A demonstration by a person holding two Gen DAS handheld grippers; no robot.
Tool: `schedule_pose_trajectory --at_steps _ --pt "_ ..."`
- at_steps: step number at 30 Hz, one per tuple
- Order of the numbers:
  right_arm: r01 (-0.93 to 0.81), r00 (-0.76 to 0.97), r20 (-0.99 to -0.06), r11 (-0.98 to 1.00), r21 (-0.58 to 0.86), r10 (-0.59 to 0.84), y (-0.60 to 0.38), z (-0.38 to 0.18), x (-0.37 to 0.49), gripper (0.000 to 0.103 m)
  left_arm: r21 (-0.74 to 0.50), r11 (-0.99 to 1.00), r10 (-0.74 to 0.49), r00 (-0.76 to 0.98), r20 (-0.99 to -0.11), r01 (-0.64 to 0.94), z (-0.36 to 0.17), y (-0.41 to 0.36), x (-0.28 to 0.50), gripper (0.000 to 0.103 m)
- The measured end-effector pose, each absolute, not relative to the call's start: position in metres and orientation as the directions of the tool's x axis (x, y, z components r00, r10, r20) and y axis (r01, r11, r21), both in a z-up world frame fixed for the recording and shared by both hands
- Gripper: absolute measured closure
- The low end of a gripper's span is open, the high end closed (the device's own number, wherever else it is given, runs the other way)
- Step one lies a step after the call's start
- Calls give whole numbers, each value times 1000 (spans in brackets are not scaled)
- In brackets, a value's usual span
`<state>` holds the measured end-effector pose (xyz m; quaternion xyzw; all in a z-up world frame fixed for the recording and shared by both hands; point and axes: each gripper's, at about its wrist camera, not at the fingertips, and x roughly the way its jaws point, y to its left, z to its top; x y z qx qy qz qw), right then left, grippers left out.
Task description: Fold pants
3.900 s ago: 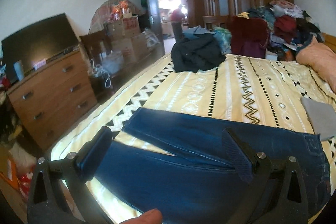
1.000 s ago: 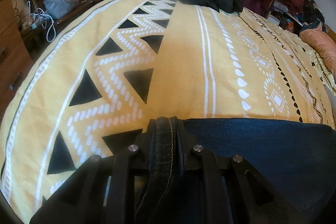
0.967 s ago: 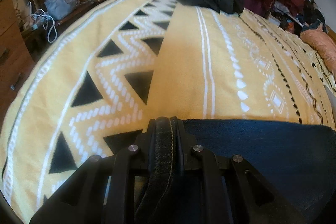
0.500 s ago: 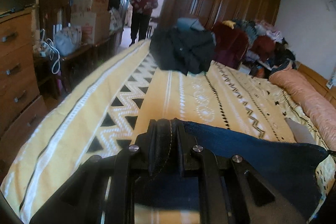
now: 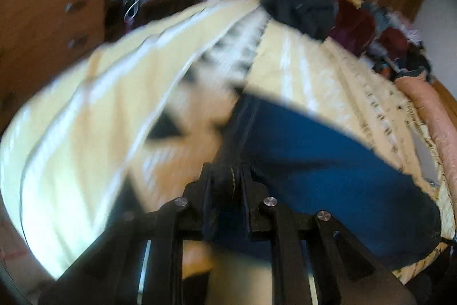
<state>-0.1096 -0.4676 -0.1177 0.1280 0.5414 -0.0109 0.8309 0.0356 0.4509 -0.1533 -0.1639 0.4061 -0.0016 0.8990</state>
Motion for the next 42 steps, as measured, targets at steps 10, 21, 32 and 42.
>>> schedule_pose_trajectory --at_steps 10,21,32,42 --pt "115 403 -915 993 25 -24 -445 -87 -108 94 -386 891 -71 767 -637 -238 -124 478 -10 62" --pt "-361 480 -825 924 124 298 -213 -60 4 52 -506 818 -96 801 -591 -274 -105 483 -90 56" --pt "-775 241 -851 621 121 467 108 -119 72 58 -656 716 -272 771 -576 -238 -131 443 -41 56" --pt "-749 225 -839 639 176 495 115 -121 61 58 -587 709 -168 715 -679 -391 -155 431 3 56"
